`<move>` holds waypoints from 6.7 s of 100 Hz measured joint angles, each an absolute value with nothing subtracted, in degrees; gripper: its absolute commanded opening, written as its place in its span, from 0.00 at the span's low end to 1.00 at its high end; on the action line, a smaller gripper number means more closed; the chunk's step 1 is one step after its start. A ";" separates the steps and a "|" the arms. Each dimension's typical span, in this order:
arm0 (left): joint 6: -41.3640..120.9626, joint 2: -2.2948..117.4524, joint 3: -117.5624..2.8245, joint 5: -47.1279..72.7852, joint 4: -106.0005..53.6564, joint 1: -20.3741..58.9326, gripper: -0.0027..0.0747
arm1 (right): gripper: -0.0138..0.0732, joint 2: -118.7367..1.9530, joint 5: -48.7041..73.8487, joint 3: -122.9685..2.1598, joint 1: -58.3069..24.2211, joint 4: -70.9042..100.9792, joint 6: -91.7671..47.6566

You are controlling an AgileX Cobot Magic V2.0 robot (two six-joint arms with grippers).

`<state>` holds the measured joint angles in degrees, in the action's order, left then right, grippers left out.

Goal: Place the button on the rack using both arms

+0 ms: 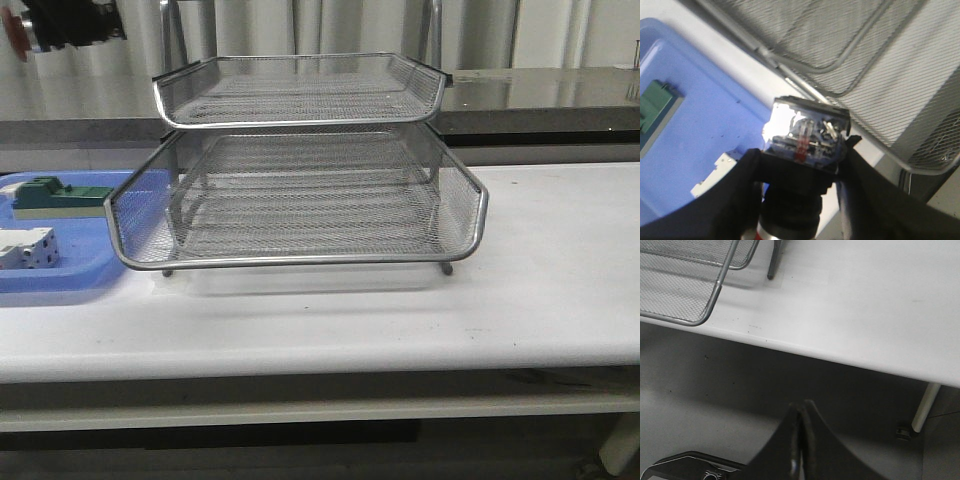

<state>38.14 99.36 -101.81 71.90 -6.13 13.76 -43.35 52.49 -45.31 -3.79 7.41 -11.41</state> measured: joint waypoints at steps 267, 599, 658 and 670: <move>34.98 107.27 -104.93 71.00 -7.55 33.41 0.60 | 0.09 -43.35 52.49 -45.31 -3.79 7.41 -11.41; 12.74 22.15 -17.92 2.39 -4.84 7.13 0.04 | 0.09 -43.35 52.49 -45.31 -3.79 8.73 -11.41; 12.74 22.15 -17.92 2.39 -4.84 7.13 0.04 | 0.09 -52.53 50.35 -45.31 -5.87 19.36 -11.61; 12.74 22.15 -17.92 2.39 -4.84 7.13 0.04 | 0.09 -56.29 47.61 -45.31 -9.61 19.83 -11.61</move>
